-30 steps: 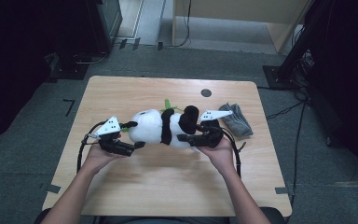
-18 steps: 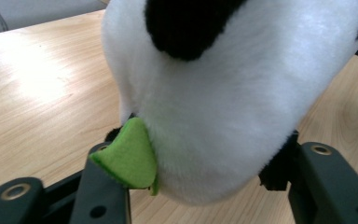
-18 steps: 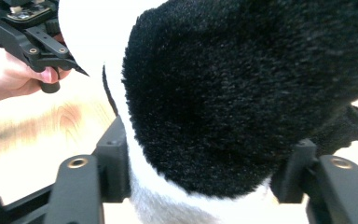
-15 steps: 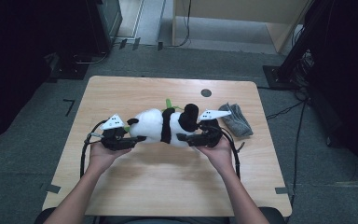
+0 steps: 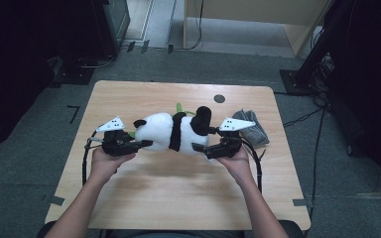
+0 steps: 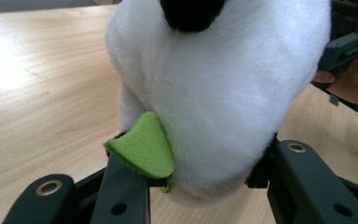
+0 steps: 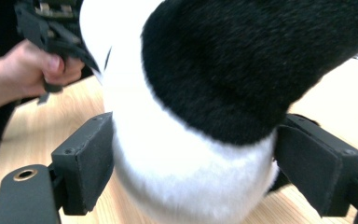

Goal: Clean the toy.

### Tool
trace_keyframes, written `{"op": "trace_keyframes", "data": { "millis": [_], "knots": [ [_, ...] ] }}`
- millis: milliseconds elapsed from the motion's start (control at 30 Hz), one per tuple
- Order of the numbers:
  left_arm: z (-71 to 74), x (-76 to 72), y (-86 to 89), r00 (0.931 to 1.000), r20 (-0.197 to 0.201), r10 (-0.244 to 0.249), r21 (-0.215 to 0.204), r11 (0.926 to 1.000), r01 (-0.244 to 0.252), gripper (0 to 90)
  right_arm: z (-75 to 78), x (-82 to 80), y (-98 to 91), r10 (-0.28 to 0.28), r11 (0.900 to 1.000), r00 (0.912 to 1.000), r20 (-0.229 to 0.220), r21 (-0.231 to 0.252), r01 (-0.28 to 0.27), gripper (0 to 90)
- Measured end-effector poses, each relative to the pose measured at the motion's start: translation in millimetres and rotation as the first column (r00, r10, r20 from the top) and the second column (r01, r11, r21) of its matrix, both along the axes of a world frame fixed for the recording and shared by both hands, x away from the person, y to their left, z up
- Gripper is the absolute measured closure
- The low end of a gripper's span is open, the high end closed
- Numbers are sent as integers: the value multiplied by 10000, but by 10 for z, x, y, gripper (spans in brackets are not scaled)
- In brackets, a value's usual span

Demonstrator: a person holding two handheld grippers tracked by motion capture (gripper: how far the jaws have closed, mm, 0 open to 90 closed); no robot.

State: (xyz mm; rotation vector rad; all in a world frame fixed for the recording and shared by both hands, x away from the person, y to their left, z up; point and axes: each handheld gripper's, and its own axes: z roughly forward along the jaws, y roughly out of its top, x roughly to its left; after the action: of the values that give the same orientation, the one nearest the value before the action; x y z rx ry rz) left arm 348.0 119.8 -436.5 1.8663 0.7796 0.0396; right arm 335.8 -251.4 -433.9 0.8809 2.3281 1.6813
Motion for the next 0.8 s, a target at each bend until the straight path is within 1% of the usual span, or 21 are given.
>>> {"op": "trace_keyframes", "data": {
  "millis": [33, 67, 100, 167, 233, 300, 333, 400, 500, 533, 567, 600, 633, 667, 700, 767, 800],
  "knots": [
    [0, 8, 16, 10000, -44, 40, -46, 10000, -40, 618, -14, -5, -5, -27, 10000, 9999, 130, -91, 28, 158],
    [1, 19, 44, 9998, -175, 107, -115, 9999, -109, 621, -33, -13, -15, -36, 10000, 9997, 251, -69, 38, 158],
    [3, 24, 58, 9997, -210, 153, -177, 9997, -157, 622, -52, -16, -30, -48, 9997, 9999, 161, -245, 52, 149],
    [14, 38, 115, 9991, -367, 202, -518, 9984, -221, 624, -71, -14, -45, -72, 9995, 10000, 44, -319, 74, 143],
    [32, 44, 163, 9985, -513, 184, -918, 9955, -231, 625, -96, -13, -57, -43, 9997, 9999, -100, -256, 41, 135],
    [46, 44, 180, 9976, -676, 112, -1124, 9935, -188, 624, -123, -3, -50, 12, 9999, 10000, -90, -116, -13, 124],
    [49, 43, 176, 9972, -740, 80, -1134, 9934, -164, 623, -136, 1, -37, 14, 10000, 10000, -72, -67, -14, 113],
    [36, 50, 159, 9947, -1028, -51, -1213, 9926, -75, 624, -157, 6, -2, 95, 10000, 9999, -71, -1, -95, 92],
    [13, 41, 88, 9943, -1050, -194, -1073, 9942, 81, 623, -170, -9, 64, 257, 9996, 9997, 54, -100, -256, 80],
    [4, 37, 62, 9942, -1058, -191, -1054, 9944, 79, 622, -172, -14, 92, 274, 9994, 9995, 155, -219, -271, 60],
    [-4, 39, 40, 9934, -1130, -218, -1052, 9944, 99, 621, -173, -23, 119, 125, 9991, 9998, 169, -404, -118, 41],
    [-13, 37, 21, 9932, -1154, -171, -1060, 9944, 48, 619, -178, -24, 142, -35, 9987, 9998, 204, -510, 45, 32],
    [-23, 37, 4, 9928, -1178, -234, -1033, 9946, 112, 619, -185, -22, 159, -129, 9982, 9997, 198, -592, 140, 24],
    [-29, 32, -14, 9932, -1141, -238, -949, 9954, 130, 619, -189, -22, 180, -268, 9968, 9994, 196, -742, 282, 19],
    [-35, 26, -29, 9928, -1177, -236, -948, 9954, 124, 618, -192, -20, 205, -450, 9950, 9988, 185, -889, 465, 18],
    [-45, 20, -45, 9933, -1146, -168, -895, 9960, 65, 616, -189, -23, 268, -930, 9878, 9955, 203, -1239, 948, 18],
    [-44, 17, -48, 9932, -1153, -152, -870, 9962, 52, 616, -188, -39, 303, -1106, 9827, 9934, 319, -1461, 1141, 21]
  ]
}}
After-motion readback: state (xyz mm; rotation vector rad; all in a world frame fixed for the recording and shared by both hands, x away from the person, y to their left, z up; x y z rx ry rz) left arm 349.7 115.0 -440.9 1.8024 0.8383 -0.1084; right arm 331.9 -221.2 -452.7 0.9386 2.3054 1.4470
